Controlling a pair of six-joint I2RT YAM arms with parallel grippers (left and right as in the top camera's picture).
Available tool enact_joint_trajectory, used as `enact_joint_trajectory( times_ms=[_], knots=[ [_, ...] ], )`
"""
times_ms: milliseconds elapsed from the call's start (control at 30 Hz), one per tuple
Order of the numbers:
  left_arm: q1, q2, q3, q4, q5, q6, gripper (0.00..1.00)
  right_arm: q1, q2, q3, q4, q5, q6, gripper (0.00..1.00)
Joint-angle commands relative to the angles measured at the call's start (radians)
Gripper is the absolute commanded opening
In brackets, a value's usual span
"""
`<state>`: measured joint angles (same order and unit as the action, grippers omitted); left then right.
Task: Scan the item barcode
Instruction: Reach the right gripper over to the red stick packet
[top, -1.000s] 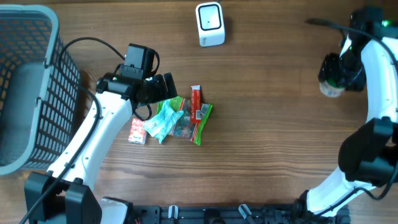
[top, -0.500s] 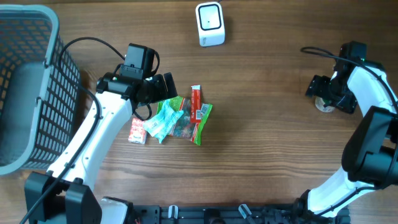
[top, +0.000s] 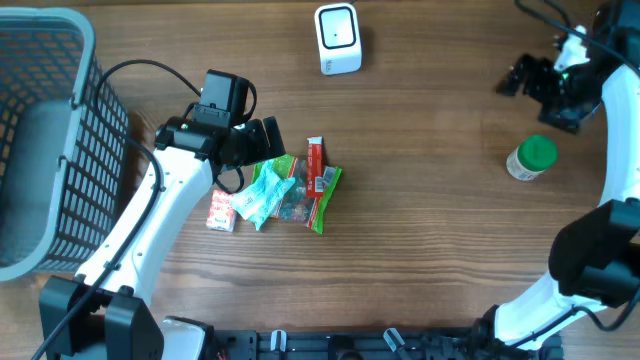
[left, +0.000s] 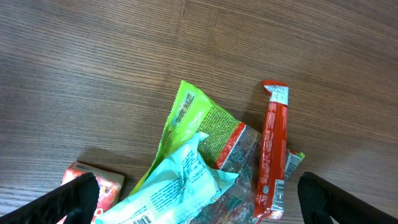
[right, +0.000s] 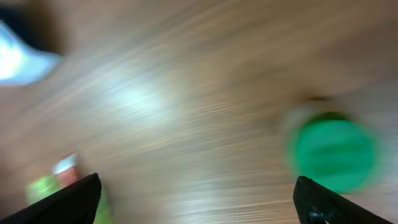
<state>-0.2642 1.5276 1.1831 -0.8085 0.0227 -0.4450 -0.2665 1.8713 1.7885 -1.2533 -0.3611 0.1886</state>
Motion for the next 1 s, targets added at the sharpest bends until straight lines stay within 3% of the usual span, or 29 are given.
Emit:
enact_joint_trajectory(
  times_ms=[0,100,200,267,333,433,567,967],
  knots=[
    [0.003,-0.003,0.012,0.000,-0.013,0.019,1.00,0.067,-0.005,-0.041,0.005,-0.279,-0.006,0.95],
    [0.003,-0.003,0.012,0.000,-0.013,0.019,1.00,0.174,-0.005,-0.098,0.046,-0.249,-0.005,0.75],
    [0.003,-0.003,0.012,0.000,-0.013,0.019,1.00,0.320,-0.005,-0.172,0.133,-0.235,0.000,0.43],
    [0.003,-0.003,0.012,0.000,-0.013,0.019,1.00,0.417,-0.004,-0.228,0.222,-0.230,0.054,0.33],
    [0.003,-0.003,0.012,0.000,-0.013,0.019,1.00,0.539,-0.001,-0.298,0.350,-0.198,0.144,0.33],
    [0.003,-0.003,0.012,0.000,-0.013,0.019,1.00,0.680,0.003,-0.376,0.511,-0.101,0.239,0.47],
    [0.003,-0.003,0.012,0.000,-0.013,0.019,1.00,0.814,0.005,-0.417,0.655,0.049,0.332,0.47],
    [0.003,-0.003,0.012,0.000,-0.013,0.019,1.00,0.827,0.012,-0.422,0.715,0.039,0.391,0.47]
  ],
)
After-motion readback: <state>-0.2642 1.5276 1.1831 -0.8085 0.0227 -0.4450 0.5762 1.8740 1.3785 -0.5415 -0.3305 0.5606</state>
